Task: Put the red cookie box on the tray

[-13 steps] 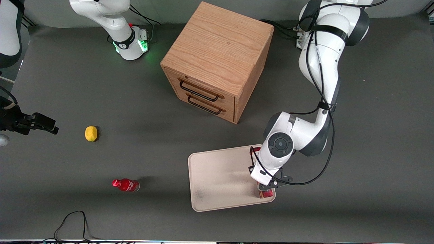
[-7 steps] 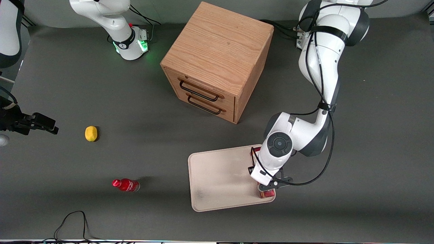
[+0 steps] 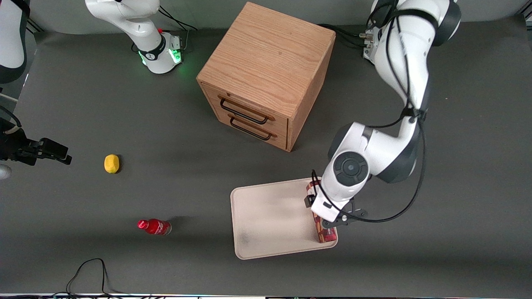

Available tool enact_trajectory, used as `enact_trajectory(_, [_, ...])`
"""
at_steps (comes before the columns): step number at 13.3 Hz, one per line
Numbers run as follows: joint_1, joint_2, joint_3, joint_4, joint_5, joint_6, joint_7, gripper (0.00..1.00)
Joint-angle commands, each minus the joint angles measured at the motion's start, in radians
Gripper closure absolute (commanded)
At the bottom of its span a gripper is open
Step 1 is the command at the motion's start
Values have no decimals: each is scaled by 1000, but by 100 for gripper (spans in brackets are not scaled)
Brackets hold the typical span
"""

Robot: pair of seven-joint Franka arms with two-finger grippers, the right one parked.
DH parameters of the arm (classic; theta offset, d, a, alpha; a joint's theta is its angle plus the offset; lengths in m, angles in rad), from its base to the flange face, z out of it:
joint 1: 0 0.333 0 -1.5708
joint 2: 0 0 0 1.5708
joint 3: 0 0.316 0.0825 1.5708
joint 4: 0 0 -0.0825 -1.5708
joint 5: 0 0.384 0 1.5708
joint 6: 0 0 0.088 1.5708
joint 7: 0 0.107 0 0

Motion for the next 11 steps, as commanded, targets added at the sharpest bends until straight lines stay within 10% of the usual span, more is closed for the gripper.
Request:
enact_trajectory(1, [5, -169, 4, -16, -21, -152, 6, 0])
enact_trajectory(11, [356, -700, 6, -370, -2, -322, 521, 0])
